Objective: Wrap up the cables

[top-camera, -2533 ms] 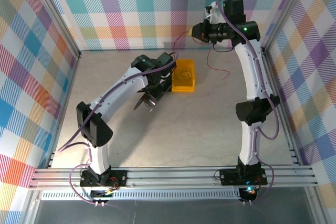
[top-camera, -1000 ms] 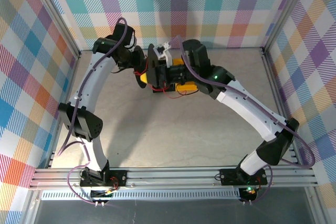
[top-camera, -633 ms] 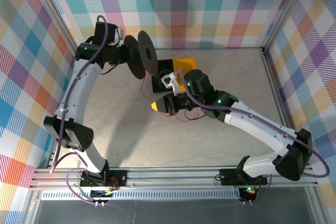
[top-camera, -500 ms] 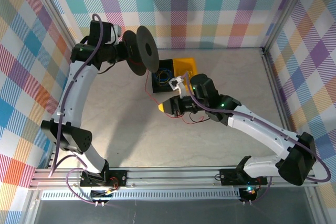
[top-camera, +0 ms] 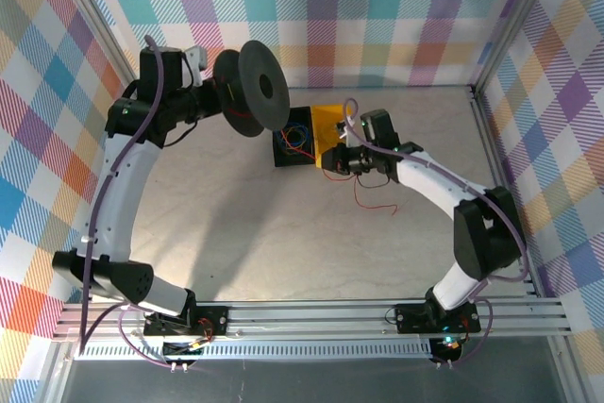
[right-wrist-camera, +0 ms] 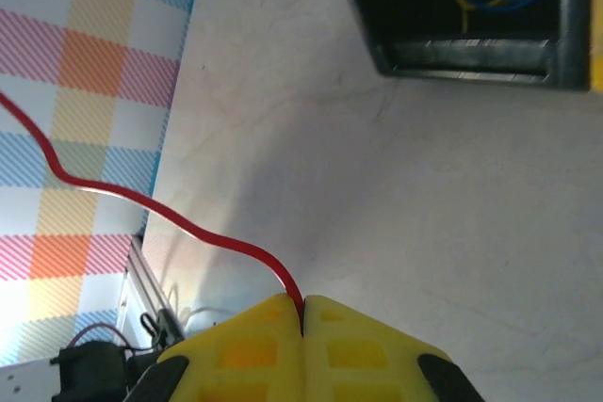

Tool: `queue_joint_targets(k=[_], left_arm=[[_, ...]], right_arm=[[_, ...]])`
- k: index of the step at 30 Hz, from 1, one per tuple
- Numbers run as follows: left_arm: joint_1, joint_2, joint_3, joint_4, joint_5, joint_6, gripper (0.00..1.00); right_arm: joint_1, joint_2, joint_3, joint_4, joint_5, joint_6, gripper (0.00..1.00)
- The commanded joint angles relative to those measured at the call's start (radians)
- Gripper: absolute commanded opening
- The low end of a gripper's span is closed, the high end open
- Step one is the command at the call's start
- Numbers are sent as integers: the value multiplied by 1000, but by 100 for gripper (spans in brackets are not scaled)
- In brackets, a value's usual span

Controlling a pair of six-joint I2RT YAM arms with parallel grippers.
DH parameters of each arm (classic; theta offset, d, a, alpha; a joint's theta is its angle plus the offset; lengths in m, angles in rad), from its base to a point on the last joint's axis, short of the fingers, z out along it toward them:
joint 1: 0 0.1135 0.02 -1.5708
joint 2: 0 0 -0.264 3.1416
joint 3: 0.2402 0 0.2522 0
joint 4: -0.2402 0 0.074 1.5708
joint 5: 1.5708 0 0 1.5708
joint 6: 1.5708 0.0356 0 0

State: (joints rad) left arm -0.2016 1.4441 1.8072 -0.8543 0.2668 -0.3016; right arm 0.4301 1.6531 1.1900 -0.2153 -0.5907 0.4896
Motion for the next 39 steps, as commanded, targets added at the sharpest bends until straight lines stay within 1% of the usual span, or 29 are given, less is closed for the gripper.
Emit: queue_joint_targets(k=[1, 5, 8, 10, 12, 14, 17, 21, 24, 27, 31, 34, 39], left_arm=[[21, -98, -45, 9, 93, 66, 0], [21, -166, -179, -2, 200, 104, 0], [16, -193, -225, -47, 235, 151, 0], [11, -194, -235, -87, 240, 172, 0], [-2, -184, -250, -111, 245, 184, 0], [-21, -171, -265, -117, 189, 179, 0], [-48, -153, -279, -121, 98, 167, 0], [-72, -160, -276, -131, 29, 145, 0], [-89, -179, -277, -157, -38, 128, 0], [-104, -219, -330, -166, -108, 104, 0], [-107, -260, -431, -171, -154, 72, 0], [-109, -272, -483, -178, -180, 60, 0], [-116, -279, -560, -146, -255, 24, 0]], right_arm=[[-39, 30, 100, -196, 87, -97, 0], [-63, 82, 194, -318, 194, -171, 0], [-74, 116, 230, -355, 249, -200, 0], [-74, 132, 241, -361, 243, -215, 0], [-70, 143, 244, -355, 168, -236, 0], [-61, 138, 234, -358, 116, -248, 0], [-35, 103, 201, -374, 91, -267, 0], [1, 55, 136, -391, 94, -311, 0], [23, 51, 104, -385, 99, -333, 0], [60, 83, 101, -376, 119, -353, 0], [122, 172, 136, -369, 158, -380, 0], [148, 247, 175, -367, 189, -383, 0], [175, 313, 217, -376, 221, -390, 0]])
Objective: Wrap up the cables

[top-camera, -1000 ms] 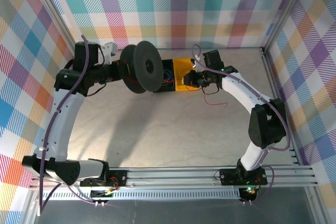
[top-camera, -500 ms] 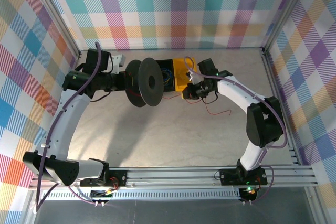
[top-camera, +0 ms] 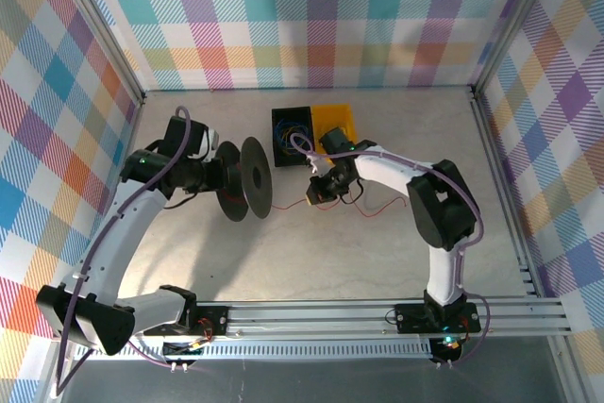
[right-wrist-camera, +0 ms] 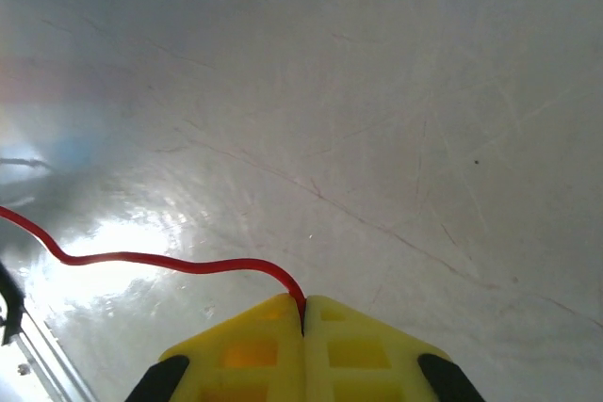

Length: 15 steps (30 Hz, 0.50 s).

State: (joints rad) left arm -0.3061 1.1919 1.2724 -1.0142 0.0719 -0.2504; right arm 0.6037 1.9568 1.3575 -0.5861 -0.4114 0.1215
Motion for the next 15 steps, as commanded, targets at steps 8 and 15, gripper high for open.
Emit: queue_joint_targets(k=[8, 15], left_arm=[[-27, 39, -120, 123, -92, -67, 0], [-73, 120, -95, 134, -168, -62, 0]], right_arm=[[37, 37, 106, -45, 72, -42, 2], [56, 36, 157, -105, 93, -54, 11]])
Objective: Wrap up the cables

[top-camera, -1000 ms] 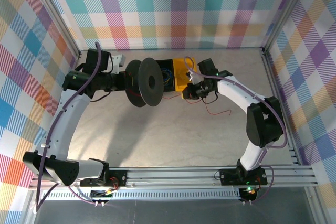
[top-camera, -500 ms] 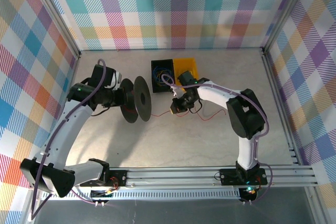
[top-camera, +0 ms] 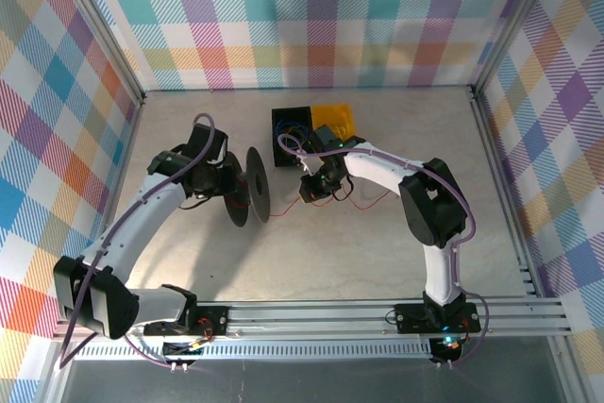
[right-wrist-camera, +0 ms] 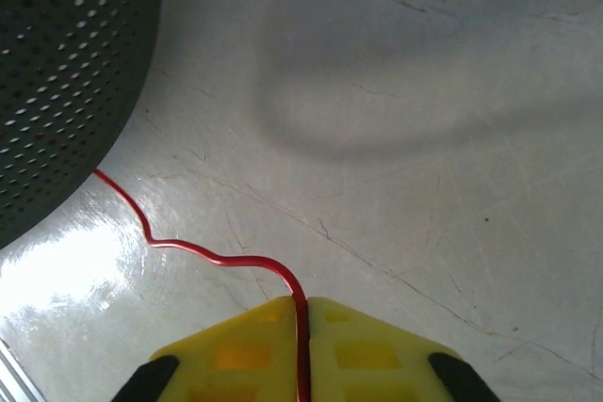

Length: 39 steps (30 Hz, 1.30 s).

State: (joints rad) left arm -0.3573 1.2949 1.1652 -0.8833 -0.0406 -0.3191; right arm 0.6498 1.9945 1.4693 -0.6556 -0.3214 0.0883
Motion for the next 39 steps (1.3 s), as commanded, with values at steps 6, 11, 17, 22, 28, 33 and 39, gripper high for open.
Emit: queue_joint_targets(k=[6, 11, 17, 22, 28, 33, 39], left_arm=[[-60, 80, 24, 22, -125, -3, 0], [-76, 115, 34, 46, -125, -16, 0], [-78, 136, 78, 47, -130, -13, 0], [-74, 166, 154, 37, -145, 4, 0], [-12, 206, 224, 33, -130, 34, 0], [65, 230, 273, 28, -103, 68, 0], [108, 269, 320, 23, -83, 96, 0]], right_arm=[[14, -45, 56, -87, 24, -28, 29], [14, -111, 41, -116, 28, -33, 48], [2, -272, -20, -141, -5, -32, 75], [1, -433, -158, -179, -43, -30, 91], [2, -576, -354, -200, -88, 21, 99], [1, -592, -419, -205, -87, 13, 99], [2, -498, -419, -205, -47, -33, 99]])
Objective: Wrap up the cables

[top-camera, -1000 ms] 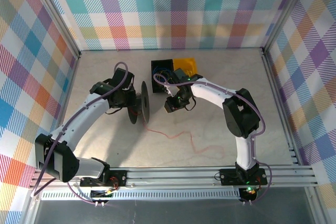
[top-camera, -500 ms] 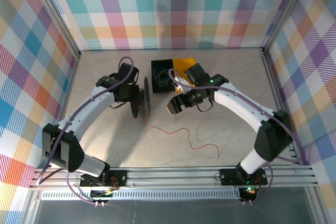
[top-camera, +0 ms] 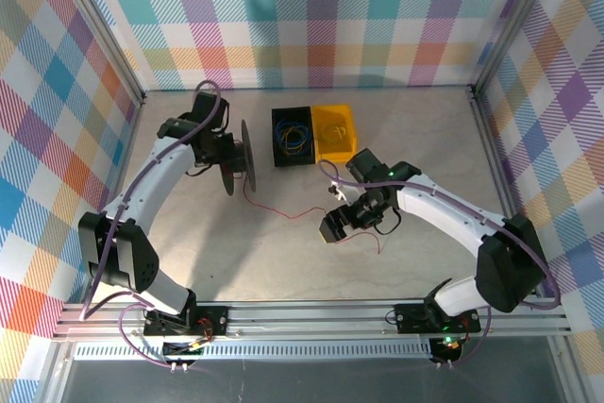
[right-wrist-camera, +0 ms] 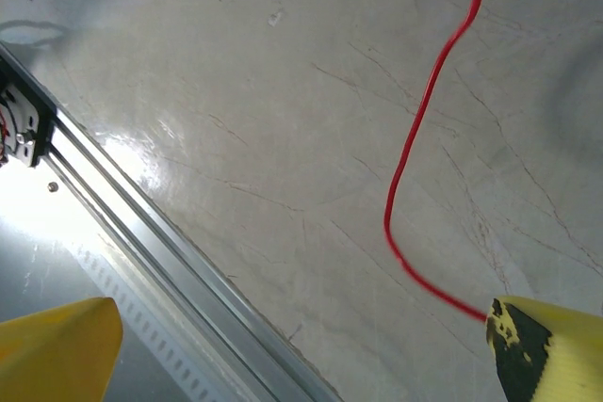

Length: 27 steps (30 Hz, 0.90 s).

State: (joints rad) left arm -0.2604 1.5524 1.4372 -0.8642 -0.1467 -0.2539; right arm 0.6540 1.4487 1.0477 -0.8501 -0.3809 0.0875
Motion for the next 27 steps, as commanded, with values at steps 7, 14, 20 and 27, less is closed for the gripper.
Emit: queue_joint_targets(k=[7, 14, 20, 27], left_arm=[[19, 52, 74, 1, 48, 51, 0], [20, 69, 81, -2, 68, 93, 0], [25, 69, 74, 1, 72, 117, 0], [51, 71, 86, -7, 105, 135, 0]], right_arm=[[-4, 116, 33, 42, 92, -79, 99], [-8, 47, 69, 39, 77, -164, 99], [-30, -35, 53, 46, 184, -233, 99], [-111, 48, 9, 54, 247, -270, 99]])
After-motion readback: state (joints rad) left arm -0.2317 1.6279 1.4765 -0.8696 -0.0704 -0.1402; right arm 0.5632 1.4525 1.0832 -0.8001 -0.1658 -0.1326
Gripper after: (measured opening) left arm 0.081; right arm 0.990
